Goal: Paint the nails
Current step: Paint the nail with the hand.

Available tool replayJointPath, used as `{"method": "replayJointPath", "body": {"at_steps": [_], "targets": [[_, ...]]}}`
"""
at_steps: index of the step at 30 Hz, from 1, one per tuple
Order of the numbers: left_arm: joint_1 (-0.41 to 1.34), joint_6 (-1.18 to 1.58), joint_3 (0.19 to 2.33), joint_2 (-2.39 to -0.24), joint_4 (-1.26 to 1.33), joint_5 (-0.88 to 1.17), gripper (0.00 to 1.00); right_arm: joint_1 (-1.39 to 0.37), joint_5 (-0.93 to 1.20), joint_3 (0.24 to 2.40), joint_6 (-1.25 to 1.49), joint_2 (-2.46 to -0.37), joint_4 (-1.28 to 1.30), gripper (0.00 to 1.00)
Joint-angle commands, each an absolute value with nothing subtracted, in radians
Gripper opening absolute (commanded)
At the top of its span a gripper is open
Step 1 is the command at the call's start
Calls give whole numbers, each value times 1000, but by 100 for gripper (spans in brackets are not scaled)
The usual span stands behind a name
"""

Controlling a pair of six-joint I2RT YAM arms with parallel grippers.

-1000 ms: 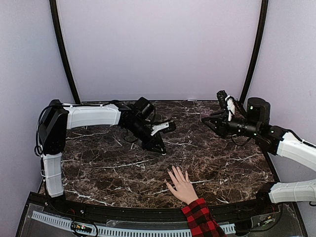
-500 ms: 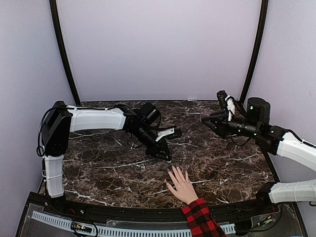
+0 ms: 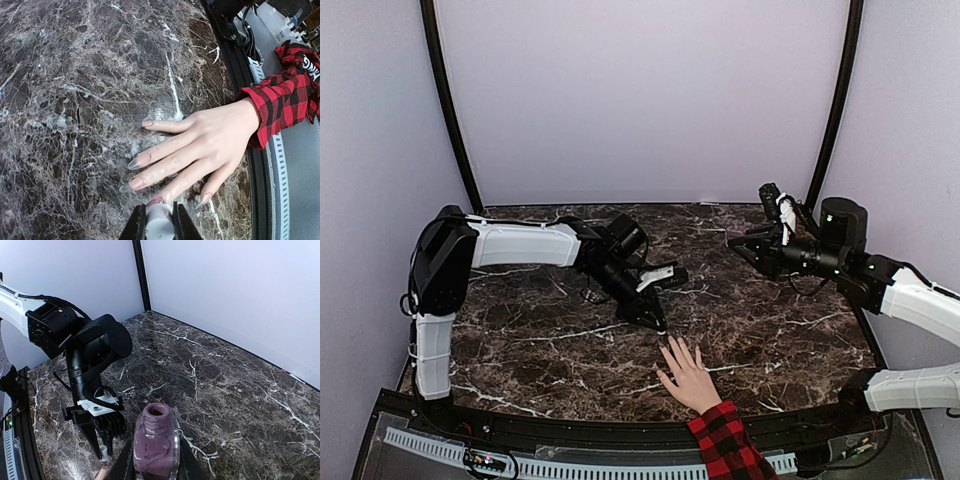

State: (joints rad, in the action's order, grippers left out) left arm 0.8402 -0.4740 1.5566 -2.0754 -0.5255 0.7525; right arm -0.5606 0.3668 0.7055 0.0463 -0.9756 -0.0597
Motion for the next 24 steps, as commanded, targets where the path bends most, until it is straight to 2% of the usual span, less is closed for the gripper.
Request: {"method": "replayJointPath", "body": {"at_steps": [1, 24], "targets": [[845, -465, 1590, -2082, -547, 781, 0, -555, 373, 699, 44, -970, -113, 0], [846, -478, 1591, -2098, -575, 760, 0, -555, 370, 698, 44, -971, -113, 0]]}}
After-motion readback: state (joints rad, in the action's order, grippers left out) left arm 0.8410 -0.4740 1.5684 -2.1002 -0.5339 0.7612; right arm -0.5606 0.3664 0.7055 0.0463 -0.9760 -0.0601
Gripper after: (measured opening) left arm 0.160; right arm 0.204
